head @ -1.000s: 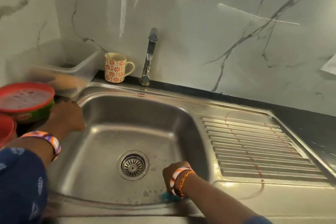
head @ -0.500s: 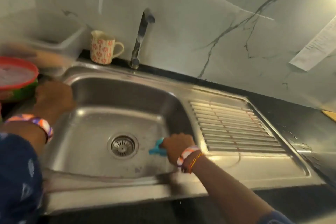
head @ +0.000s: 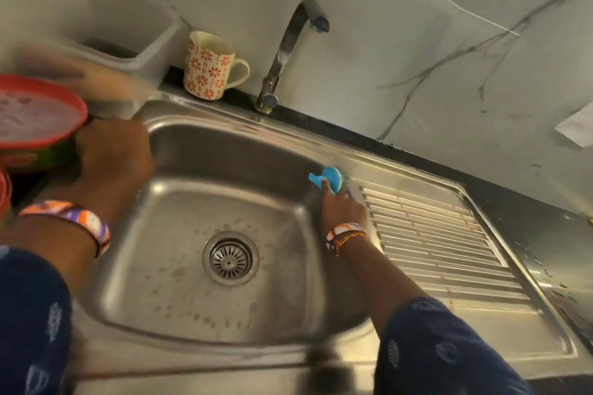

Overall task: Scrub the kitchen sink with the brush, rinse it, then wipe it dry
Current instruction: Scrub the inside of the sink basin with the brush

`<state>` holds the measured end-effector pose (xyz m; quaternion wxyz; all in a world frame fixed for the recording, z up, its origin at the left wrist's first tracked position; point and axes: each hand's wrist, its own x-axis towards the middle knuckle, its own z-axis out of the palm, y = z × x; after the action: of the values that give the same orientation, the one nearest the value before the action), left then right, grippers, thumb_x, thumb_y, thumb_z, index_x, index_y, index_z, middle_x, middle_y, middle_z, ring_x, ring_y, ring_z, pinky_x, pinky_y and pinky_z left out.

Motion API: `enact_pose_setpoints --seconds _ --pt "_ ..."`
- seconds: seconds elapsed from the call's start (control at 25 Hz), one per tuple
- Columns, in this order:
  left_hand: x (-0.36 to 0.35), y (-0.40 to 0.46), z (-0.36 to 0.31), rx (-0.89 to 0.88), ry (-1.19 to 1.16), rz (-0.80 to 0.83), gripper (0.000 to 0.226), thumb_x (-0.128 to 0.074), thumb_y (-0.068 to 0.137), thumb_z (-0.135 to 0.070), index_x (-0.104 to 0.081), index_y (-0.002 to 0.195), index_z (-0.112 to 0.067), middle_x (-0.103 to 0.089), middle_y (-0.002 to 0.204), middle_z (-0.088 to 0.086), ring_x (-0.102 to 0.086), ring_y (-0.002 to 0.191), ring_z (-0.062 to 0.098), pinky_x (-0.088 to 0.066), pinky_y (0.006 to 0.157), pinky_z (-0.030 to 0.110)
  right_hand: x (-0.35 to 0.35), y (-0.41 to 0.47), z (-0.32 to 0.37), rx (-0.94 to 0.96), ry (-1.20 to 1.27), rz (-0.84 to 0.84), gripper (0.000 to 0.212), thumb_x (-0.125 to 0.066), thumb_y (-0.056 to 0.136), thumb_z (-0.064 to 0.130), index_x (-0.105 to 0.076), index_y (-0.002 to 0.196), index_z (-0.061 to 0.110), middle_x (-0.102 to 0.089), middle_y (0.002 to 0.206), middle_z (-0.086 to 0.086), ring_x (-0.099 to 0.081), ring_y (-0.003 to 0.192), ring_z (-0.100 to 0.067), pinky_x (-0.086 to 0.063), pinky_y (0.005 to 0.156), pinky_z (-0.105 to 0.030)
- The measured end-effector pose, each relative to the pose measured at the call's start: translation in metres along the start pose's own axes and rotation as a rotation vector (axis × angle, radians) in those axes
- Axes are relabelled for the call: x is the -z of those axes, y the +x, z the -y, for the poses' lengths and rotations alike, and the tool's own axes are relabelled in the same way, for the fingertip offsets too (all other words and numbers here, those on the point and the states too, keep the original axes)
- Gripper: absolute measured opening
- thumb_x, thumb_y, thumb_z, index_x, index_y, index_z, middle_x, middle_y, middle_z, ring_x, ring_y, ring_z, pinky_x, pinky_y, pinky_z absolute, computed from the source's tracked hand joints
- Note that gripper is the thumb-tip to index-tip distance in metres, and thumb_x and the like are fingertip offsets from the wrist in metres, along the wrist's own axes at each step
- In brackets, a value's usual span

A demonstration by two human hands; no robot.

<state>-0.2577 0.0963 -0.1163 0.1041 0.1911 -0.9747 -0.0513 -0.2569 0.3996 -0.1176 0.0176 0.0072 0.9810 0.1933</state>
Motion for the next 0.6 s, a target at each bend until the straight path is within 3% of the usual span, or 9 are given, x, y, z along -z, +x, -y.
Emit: enact_pose_setpoints --seconds 0.16,0.28,0.44,0.56,0.6 --pt "-0.001 -0.007 0.001 -0.090 0.149 0.027 0.016 -0.070 0.079 -0.014 -0.071 0.088 0.000 -0.068 0.085 0.021 -0.065 0.083 0.039 -0.051 0.070 0.035 -0.017 0.017 0.016 0.102 -0.016 0.149 0.041 -0.029 0.100 0.018 -0.038 0.140 0.021 -0.057 0.127 -0.011 -0.059 0.113 -0.031 -0.047 0.088 -0.036" --pt "0.000 -0.012 -0.002 -0.172 0.219 0.047 0.012 -0.063 0.079 -0.007 -0.070 0.089 -0.005 -0.068 0.089 0.014 -0.066 0.086 0.032 -0.050 0.071 0.029 -0.014 0.023 0.008 0.136 -0.053 0.057 0.045 -0.028 0.100 0.018 -0.029 0.145 0.022 -0.060 0.122 -0.013 -0.061 0.108 -0.032 -0.048 0.085 -0.037" --pt "0.005 -0.004 -0.006 -0.223 0.350 0.046 0.019 -0.052 0.088 -0.013 -0.064 0.103 -0.012 -0.067 0.104 0.006 -0.065 0.100 0.022 -0.050 0.076 0.026 -0.020 0.011 0.009 0.164 -0.081 0.144 0.042 -0.031 0.100 0.021 -0.036 0.142 0.022 -0.058 0.127 -0.011 -0.060 0.112 -0.031 -0.048 0.089 -0.038" --pt "0.004 -0.002 -0.005 -0.227 0.362 0.041 0.020 -0.052 0.088 -0.010 -0.064 0.104 -0.013 -0.066 0.104 0.005 -0.064 0.100 0.022 -0.050 0.076 0.027 -0.010 0.020 0.007 0.122 -0.044 0.000 0.049 -0.026 0.101 0.016 -0.019 0.149 0.023 -0.060 0.120 -0.015 -0.062 0.106 -0.034 -0.049 0.085 -0.038" --pt "0.003 -0.003 -0.007 -0.223 0.379 0.027 0.022 -0.052 0.088 -0.010 -0.065 0.106 -0.014 -0.066 0.106 0.005 -0.064 0.102 0.022 -0.051 0.077 0.028 -0.007 0.019 0.003 0.131 -0.041 0.021 0.050 -0.027 0.100 0.017 -0.019 0.149 0.025 -0.059 0.121 -0.015 -0.061 0.107 -0.034 -0.049 0.086 -0.038"
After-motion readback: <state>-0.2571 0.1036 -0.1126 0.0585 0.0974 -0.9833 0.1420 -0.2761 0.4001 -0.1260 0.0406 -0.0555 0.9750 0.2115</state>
